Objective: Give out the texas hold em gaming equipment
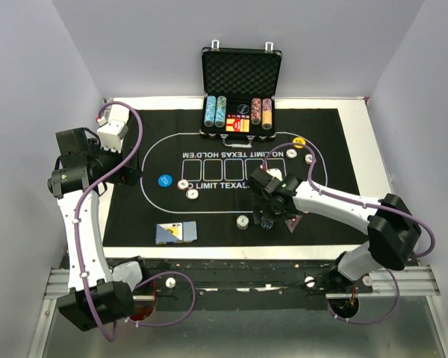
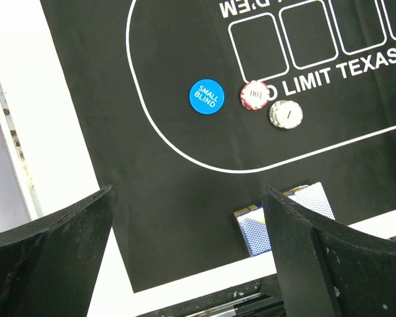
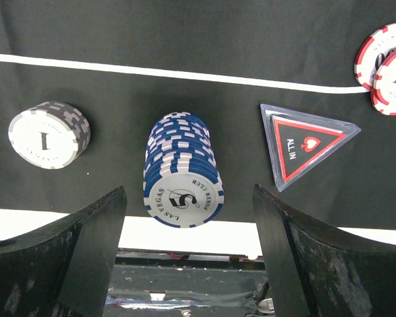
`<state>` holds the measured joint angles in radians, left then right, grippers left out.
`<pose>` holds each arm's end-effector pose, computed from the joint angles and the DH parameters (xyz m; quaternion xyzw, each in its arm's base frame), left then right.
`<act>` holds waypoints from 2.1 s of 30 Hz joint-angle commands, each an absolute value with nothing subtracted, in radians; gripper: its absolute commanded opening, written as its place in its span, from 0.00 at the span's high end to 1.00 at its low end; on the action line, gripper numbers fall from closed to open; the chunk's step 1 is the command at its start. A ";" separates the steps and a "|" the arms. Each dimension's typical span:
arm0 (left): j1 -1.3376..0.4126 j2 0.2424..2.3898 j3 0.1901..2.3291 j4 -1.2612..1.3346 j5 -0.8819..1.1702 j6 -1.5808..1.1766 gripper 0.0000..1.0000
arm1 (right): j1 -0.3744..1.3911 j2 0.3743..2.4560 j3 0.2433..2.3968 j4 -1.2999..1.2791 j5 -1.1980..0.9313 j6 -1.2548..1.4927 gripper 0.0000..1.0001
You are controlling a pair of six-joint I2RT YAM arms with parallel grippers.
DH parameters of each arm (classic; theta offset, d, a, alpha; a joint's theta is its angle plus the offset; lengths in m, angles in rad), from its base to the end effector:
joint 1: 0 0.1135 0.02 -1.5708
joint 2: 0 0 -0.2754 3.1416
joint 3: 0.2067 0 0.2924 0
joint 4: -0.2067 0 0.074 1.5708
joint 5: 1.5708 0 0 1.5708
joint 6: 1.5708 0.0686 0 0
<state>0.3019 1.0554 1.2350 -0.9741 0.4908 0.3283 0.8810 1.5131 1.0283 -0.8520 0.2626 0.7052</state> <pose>0.2477 0.0433 0.3673 0.1038 0.8966 -0.1000 0.4188 0.2160 0.2338 0.1717 -0.0712 0.9822 -0.0088 0.1739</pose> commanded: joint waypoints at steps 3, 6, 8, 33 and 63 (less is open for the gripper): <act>0.308 1.043 1.226 -0.968 0.514 0.324 0.01 | 0.888 1.540 1.011 -0.801 0.291 0.726 0.22; 0.308 1.040 1.224 -0.969 0.514 0.324 0.01 | 0.887 1.551 1.017 -0.790 0.298 0.726 0.27; 0.307 1.040 1.221 -0.969 0.514 0.324 0.01 | 0.887 1.558 1.017 -0.778 0.298 0.727 0.30; 0.308 1.029 1.206 -0.960 0.511 0.328 0.01 | 0.887 1.525 1.113 -0.864 0.339 0.726 0.63; 0.316 1.057 1.209 -0.930 0.476 0.278 0.01 | 1.058 2.459 2.385 -0.977 0.170 0.540 0.68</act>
